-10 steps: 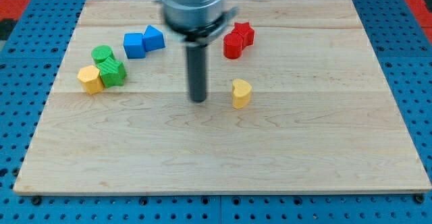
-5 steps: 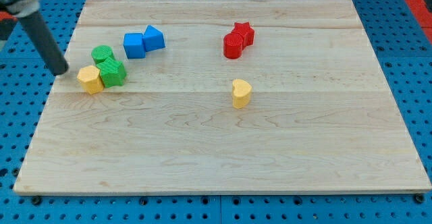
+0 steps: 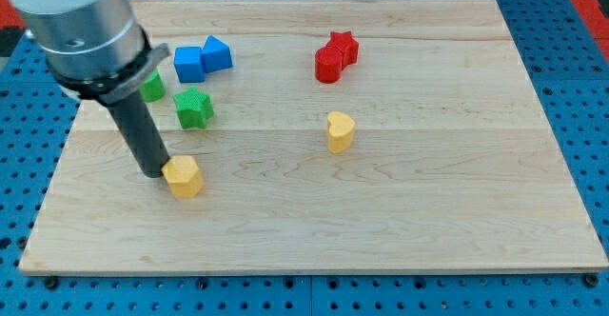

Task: Place the yellow hexagon vertically below the red circle

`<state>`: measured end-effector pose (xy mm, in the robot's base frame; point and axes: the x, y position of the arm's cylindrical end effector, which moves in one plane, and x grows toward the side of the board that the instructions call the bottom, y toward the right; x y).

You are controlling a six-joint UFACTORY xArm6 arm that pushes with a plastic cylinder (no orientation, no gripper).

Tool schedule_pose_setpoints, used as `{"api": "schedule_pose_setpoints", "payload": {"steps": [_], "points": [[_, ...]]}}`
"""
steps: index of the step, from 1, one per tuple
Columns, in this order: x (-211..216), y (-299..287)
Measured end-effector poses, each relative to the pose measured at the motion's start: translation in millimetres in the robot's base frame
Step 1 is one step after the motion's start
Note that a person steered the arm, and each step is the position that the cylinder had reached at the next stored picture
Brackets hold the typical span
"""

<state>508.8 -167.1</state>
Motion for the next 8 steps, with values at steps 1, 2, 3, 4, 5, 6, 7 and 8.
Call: {"api": "schedule_pose_setpoints", "payload": {"steps": [1, 2, 3, 4, 5, 6, 7, 8], "points": [[33.7, -15.8], [-0.3, 44.7], [-41.8, 102.1], [-40.5, 103.9], [-52.3, 81.6], [-69.8, 136.9], [-71.7, 141.4], [-103.1, 129.9]]}}
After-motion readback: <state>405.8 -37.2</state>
